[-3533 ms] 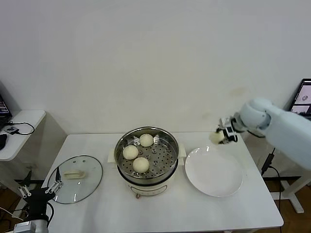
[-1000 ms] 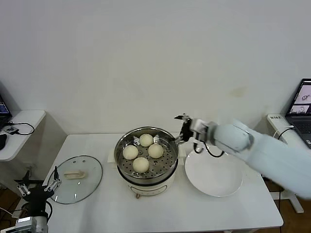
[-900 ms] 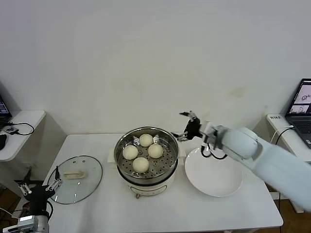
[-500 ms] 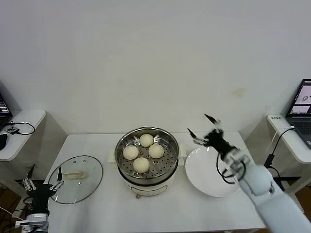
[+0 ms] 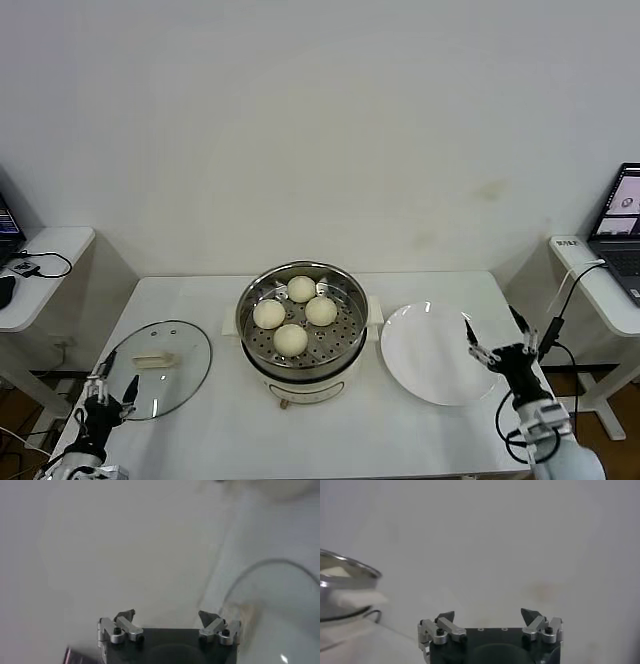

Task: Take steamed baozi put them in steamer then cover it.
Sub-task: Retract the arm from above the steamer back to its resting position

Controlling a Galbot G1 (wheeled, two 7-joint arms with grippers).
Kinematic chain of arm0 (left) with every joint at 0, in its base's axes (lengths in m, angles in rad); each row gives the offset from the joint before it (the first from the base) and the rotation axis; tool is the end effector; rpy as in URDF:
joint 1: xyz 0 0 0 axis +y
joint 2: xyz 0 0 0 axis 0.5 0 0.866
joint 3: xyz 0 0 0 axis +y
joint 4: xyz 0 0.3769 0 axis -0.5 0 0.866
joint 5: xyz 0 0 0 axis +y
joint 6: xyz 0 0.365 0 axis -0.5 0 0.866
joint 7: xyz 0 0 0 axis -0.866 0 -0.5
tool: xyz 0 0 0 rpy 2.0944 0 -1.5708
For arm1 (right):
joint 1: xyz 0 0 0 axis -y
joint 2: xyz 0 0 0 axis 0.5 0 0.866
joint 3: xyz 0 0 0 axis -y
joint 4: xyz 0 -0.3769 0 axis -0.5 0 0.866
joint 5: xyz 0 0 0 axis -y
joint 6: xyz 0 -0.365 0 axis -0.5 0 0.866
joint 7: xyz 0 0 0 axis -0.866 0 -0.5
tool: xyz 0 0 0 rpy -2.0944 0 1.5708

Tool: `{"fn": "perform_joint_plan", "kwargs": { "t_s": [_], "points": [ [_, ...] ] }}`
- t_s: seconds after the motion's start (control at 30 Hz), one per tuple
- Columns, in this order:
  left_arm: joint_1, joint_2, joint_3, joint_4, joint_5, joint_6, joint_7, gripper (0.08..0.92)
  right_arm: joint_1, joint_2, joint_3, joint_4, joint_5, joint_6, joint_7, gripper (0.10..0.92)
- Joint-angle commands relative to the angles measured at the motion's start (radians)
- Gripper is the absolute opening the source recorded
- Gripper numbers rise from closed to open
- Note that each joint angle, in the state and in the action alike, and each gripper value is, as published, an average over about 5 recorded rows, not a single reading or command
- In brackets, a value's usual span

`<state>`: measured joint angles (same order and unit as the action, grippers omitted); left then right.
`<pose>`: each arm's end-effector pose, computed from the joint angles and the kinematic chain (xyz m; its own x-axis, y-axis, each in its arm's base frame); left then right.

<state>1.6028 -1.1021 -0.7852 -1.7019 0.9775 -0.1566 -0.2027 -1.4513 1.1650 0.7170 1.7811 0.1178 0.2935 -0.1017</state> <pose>0.1644 0.2322 -0.3980 -0.9943 -0.0314 0.1017 0.0989 0.0808 0.9918 0.2241 -0.1817 -0.3669 -0.9888 -0.1003 -0.1103 -0.0578 0.9398 -0.3369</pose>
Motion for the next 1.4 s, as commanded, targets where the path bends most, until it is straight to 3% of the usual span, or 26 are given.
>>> {"fn": "perform_joint_plan", "kwargs": {
  "t_s": [0.03, 0.43, 1.4],
  "points": [
    [-0.14, 0.044, 0.054, 0.171, 0.319, -0.006, 0.028, 0.823, -0.089, 0.096, 0.101, -0.021, -0.066, 0.09, 0.023, 0.823],
    [-0.299, 0.08, 0.102, 0.291, 0.3, -0.017, 0.034, 0.823, -0.139, 0.123, 0.103, 0.004, -0.105, 0.1, 0.03, 0.823],
    [-0.446, 0.059, 0.184, 0.408, 0.312, -0.026, 0.035, 0.823, -0.165, 0.126, 0.096, -0.023, -0.138, 0.128, 0.026, 0.823]
  ]
}}
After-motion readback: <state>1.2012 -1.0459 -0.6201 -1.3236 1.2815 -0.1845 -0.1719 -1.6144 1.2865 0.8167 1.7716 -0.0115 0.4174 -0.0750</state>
